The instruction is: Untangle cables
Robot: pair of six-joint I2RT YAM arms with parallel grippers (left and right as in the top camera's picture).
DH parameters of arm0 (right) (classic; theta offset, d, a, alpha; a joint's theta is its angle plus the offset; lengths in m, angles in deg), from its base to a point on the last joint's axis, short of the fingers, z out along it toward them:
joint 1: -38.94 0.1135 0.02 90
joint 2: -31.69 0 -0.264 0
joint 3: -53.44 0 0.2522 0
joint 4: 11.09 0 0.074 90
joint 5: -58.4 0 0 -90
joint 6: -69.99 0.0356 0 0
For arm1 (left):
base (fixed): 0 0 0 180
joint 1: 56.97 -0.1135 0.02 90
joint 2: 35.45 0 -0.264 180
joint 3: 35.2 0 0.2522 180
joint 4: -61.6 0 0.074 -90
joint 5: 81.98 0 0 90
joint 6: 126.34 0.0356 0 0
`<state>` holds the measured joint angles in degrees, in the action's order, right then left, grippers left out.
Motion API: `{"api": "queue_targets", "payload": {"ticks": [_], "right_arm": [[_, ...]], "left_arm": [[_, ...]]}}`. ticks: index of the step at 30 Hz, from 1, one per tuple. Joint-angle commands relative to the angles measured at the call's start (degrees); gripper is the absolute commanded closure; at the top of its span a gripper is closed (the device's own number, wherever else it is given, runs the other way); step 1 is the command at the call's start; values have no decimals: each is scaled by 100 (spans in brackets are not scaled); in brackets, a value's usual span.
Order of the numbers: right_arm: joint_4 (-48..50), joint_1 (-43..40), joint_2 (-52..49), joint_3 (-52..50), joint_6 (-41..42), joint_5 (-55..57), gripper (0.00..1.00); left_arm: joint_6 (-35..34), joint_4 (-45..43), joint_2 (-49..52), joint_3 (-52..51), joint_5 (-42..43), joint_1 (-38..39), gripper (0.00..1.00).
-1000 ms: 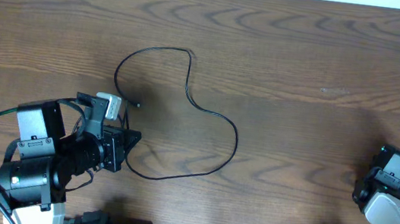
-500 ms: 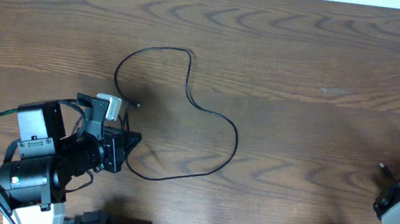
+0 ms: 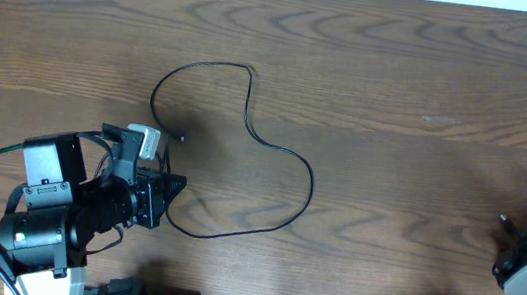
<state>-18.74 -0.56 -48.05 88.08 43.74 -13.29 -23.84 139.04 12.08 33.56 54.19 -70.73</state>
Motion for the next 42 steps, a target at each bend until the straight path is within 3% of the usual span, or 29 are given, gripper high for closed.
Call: {"api": "queue_targets", "payload": {"ticks": [1, 15, 16, 19, 21, 28, 39, 40, 42], "right_arm": [[37, 28, -330, -24, -63, -138, 53], [1873, 28, -1648, -24, -212, -1176, 62], [1947, 28, -1674, -24, -212, -1213, 66], [2186, 28, -1690, -22, -212, -1255, 94], [2409, 22, -1690, -20, -212, -1270, 99], [3073, -24, -1690, 76, -179, -1335, 99], [5914, -667, -1690, 994, 1231, -4800, 99], [5919, -706, -1690, 1119, 1241, -5145, 92], [5794, -730, -1690, 1274, 1252, -5807, 39]], "left_arm": [[94, 15, -4, 24, 31, 13, 93], [74, 37, -4, 24, 31, 13, 92], [76, 35, -4, 24, 31, 13, 93], [74, 37, -4, 24, 31, 13, 92], [74, 39, -4, 24, 31, 13, 92], [74, 39, -4, 24, 31, 13, 93], [74, 37, -4, 24, 28, 13, 93], [76, 35, -4, 24, 28, 13, 93], [76, 35, -4, 24, 28, 13, 92]]}}
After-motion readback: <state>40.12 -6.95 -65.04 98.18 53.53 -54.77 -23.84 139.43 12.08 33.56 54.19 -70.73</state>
